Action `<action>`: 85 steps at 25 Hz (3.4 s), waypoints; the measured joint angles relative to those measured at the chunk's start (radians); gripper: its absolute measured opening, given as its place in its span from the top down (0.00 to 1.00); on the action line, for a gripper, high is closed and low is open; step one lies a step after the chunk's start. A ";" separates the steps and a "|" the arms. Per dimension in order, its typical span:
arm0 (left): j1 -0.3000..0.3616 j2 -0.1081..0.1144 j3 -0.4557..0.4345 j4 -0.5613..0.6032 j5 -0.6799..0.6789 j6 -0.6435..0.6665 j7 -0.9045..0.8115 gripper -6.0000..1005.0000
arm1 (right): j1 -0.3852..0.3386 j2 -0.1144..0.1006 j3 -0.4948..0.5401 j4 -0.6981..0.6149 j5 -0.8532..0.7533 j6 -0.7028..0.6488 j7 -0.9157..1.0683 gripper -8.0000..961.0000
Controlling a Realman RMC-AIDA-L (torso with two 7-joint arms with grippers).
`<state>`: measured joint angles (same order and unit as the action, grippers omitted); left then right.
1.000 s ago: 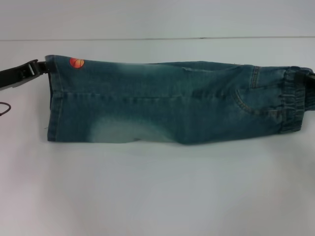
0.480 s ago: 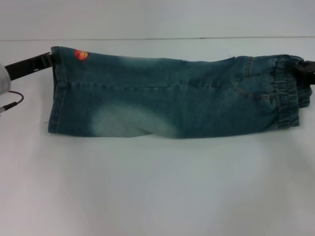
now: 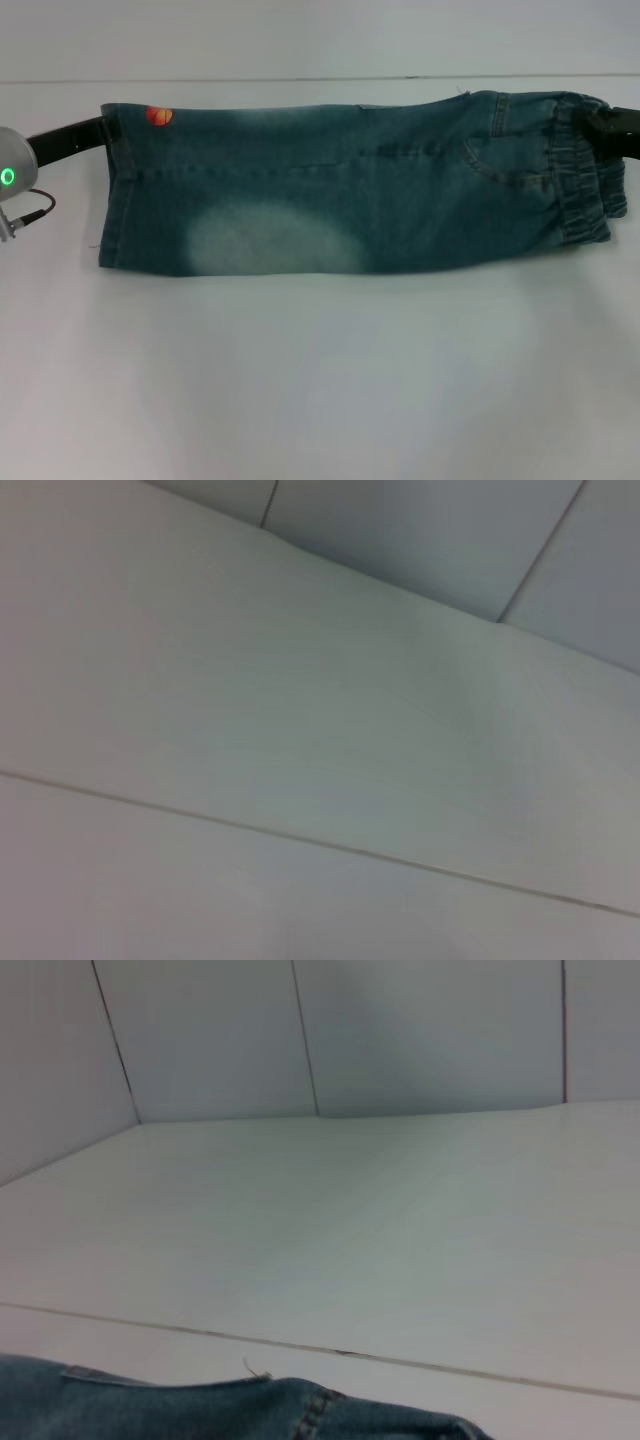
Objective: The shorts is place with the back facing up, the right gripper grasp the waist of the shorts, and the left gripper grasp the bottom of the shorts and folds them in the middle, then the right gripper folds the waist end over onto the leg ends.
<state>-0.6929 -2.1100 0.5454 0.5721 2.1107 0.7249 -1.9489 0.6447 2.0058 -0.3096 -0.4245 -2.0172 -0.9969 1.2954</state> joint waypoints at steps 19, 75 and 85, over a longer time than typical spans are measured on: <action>-0.012 -0.017 0.032 -0.006 0.000 -0.057 0.025 0.86 | 0.006 0.004 -0.013 0.027 -0.003 0.056 0.016 0.81; 0.138 -0.030 0.215 -0.018 -0.300 0.709 0.525 0.07 | 0.099 -0.083 -0.323 -0.572 -0.727 -0.519 0.972 0.10; 0.135 -0.034 0.223 -0.032 -0.299 0.692 0.525 0.07 | 0.091 -0.067 -0.321 -0.413 -0.705 -0.321 0.921 0.10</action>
<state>-0.5575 -2.1440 0.7681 0.5405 1.8117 1.4169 -1.4235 0.7353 1.9385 -0.6310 -0.8373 -2.7226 -1.3180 2.2168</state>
